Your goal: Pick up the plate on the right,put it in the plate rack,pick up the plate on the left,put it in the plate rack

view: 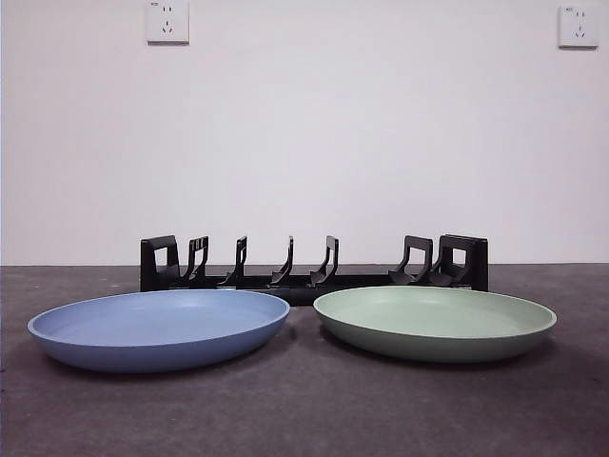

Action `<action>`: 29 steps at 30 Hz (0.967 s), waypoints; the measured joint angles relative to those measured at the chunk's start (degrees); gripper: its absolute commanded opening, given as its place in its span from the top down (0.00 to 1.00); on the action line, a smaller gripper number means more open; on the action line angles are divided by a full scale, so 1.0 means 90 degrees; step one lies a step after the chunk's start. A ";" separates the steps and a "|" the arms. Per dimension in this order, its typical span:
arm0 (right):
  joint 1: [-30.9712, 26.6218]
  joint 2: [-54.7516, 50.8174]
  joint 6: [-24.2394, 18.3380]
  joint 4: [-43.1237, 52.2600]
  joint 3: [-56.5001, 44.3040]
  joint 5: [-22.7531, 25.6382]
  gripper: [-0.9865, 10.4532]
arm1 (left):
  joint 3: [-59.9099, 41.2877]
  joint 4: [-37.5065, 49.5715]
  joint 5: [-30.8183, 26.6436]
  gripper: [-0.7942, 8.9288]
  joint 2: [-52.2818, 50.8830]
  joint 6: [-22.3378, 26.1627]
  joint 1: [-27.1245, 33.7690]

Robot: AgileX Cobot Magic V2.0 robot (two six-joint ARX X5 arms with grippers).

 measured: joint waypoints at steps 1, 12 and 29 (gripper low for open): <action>0.0000 0.0000 0.0022 0.0002 0.0000 0.0000 0.91 | 0.0000 0.0000 0.0010 0.92 0.0000 -0.0002 0.0000; 0.0000 0.0002 0.0559 0.0330 0.0000 -0.0056 0.92 | 0.0000 0.0002 0.0085 0.93 0.0000 -0.0267 0.0000; 0.0000 0.1838 0.1489 -0.1105 0.2990 -0.0964 0.92 | 0.2348 -0.1073 0.1639 0.93 0.1137 -0.1253 0.0000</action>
